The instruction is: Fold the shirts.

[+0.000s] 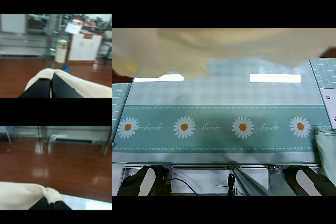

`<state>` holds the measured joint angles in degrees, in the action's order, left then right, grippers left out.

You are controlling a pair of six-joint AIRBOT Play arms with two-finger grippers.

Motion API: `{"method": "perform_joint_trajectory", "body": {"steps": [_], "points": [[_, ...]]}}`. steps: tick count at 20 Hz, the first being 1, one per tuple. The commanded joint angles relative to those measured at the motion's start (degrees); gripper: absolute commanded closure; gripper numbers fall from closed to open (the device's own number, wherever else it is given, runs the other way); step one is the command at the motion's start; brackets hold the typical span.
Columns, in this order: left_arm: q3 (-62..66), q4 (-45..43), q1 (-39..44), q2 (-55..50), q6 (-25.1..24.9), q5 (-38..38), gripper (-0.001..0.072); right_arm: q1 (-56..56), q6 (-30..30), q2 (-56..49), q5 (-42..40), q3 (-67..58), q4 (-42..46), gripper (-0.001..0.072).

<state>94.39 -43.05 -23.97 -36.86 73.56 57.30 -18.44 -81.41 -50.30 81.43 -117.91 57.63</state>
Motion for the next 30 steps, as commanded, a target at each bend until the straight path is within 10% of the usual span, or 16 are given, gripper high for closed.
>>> {"method": "perform_joint_trajectory", "body": {"steps": [1,12,18,25,30], "points": [[2.84,-19.71,0.07,8.07,7.17,6.86,0.0686,0.04,-3.28,8.44,5.49,-1.57,6.73,0.0684],[-9.79,-24.26,0.07,12.09,13.31,14.43,0.0686,0.07,-6.05,12.55,10.40,12.68,7.72,0.0683],[-36.50,0.17,4.07,-1.49,-1.11,0.26,0.0686,0.09,0.81,9.64,-4.39,43.56,0.94,0.0684],[-34.91,0.00,18.27,-32.26,-0.63,-24.39,0.0686,0.09,8.17,-19.19,-23.10,49.77,-6.64,0.0684],[-26.25,0.04,20.87,-47.21,6.14,-23.52,0.0686,0.09,10.12,-41.59,-23.50,35.98,-18.95,0.0684]]}}
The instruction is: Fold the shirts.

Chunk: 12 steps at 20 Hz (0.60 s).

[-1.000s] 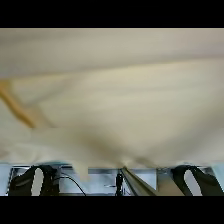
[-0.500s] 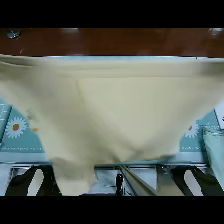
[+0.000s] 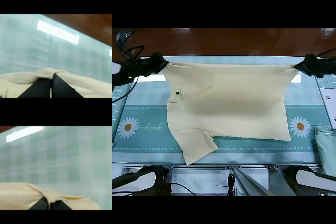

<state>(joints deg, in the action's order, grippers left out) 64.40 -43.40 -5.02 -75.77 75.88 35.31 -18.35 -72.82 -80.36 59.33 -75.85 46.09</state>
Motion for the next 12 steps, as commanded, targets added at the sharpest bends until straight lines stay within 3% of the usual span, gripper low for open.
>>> {"method": "perform_joint_trajectory", "body": {"steps": [1,6,7,9,12], "points": [[4.20,0.39,2.12,-9.55,5.18,-1.18,0.0686,0.02,1.42,-14.62,-0.11,-8.59,-8.31,0.0684],[4.20,0.33,0.59,-10.78,5.57,6.60,0.0685,-0.02,0.22,-19.58,6.01,-12.00,-6.19,0.0683],[4.20,0.33,-0.24,-10.78,4.31,10.60,0.0685,-0.26,0.96,-19.52,8.28,-12.00,-6.08,0.0684],[4.20,-1.16,-2.10,-10.78,-3.87,22.80,0.0684,-1.31,3.02,-19.19,15.54,-11.98,-5.38,0.0683],[3.34,-10.10,-2.89,-10.93,-4.70,34.29,0.0684,-0.59,1.99,-19.17,23.87,-10.82,5.49,0.0683]]}}
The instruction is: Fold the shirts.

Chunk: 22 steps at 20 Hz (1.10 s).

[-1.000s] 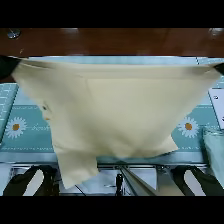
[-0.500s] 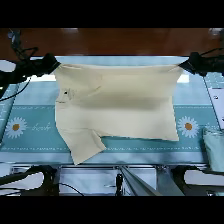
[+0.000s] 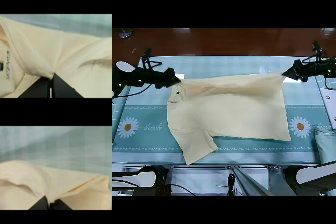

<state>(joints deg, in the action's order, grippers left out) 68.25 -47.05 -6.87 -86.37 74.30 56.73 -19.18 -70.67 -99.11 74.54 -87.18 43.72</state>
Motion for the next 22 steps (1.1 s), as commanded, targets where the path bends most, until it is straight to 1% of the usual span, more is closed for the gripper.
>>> {"method": "perform_joint_trajectory", "body": {"steps": [1,3,7,14,17,22], "points": [[-1.33,-8.37,-1.01,-0.39,-3.08,13.86,0.0685,0.63,-1.03,-0.44,8.83,2.01,11.26,0.0683],[-3.63,-10.38,-1.03,-0.42,-1.40,13.99,0.0685,0.81,-2.36,-0.44,8.37,5.31,14.97,0.0683],[-5.79,-13.94,-1.05,-0.44,-1.62,14.01,0.0684,0.79,-2.45,-0.44,7.58,8.50,16.39,0.0683],[-5.79,-14.08,-1.03,-0.48,-1.64,13.18,0.0685,0.81,-4.52,-0.44,6.64,8.50,18.05,0.0683],[-5.77,-14.08,-1.03,-0.48,-1.62,11.61,0.0685,0.09,-8.04,-0.44,3.78,8.50,19.74,0.0683],[-5.79,-13.94,-0.96,-0.50,-1.38,9.75,0.0684,0.00,-8.37,-0.44,2.51,8.50,18.29,0.0683]]}}
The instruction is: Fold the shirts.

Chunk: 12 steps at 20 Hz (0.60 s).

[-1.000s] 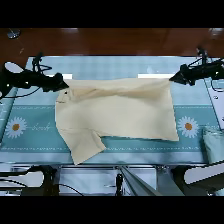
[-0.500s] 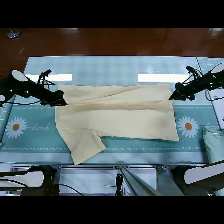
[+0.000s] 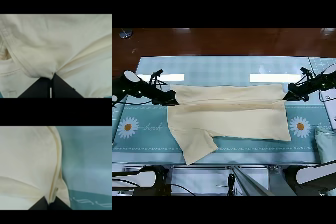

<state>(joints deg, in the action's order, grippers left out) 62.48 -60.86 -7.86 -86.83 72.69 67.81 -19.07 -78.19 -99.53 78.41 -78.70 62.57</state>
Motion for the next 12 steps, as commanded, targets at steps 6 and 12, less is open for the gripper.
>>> {"method": "perform_joint_trajectory", "body": {"steps": [6,12], "points": [[0.00,0.81,0.02,-0.26,2.43,0.39,0.0174,1.11,-0.52,-0.02,-0.70,0.02,-2.19,0.0385],[-0.94,-2.86,-5.09,3.89,5.16,10.97,-0.0003,-1.49,0.35,4.83,6.40,1.22,4.07,0.0080]]}}
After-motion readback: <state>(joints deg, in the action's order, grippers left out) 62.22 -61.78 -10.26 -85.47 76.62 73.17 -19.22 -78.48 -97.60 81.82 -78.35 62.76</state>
